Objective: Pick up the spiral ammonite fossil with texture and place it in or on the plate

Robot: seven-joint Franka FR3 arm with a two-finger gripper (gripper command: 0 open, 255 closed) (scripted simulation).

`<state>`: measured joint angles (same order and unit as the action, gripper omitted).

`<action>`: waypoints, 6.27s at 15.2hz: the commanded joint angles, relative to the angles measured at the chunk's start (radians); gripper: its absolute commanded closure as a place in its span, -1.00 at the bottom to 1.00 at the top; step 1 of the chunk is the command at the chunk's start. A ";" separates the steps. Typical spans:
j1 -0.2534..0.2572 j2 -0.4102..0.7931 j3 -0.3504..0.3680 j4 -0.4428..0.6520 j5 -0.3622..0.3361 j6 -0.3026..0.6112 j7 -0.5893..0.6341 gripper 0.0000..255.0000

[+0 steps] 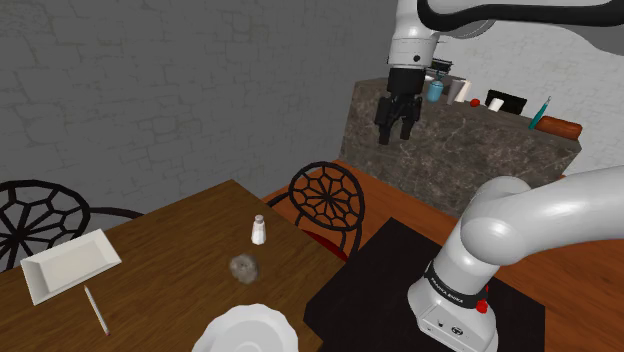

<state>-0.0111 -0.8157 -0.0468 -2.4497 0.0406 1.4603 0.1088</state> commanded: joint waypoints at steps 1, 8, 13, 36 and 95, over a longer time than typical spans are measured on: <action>0.000 0.000 0.000 0.000 0.000 0.000 0.000 -1.00; 0.048 0.124 0.062 -0.107 0.075 0.241 0.035 -1.00; 0.087 0.259 0.108 -0.143 0.127 0.419 0.052 -1.00; 0.241 1.131 0.260 0.157 0.205 1.047 0.127 -1.00; 0.464 1.476 0.043 0.376 -0.088 1.172 0.303 1.00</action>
<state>0.4526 0.6599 -0.0045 -2.0730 -0.0471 2.6328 0.4120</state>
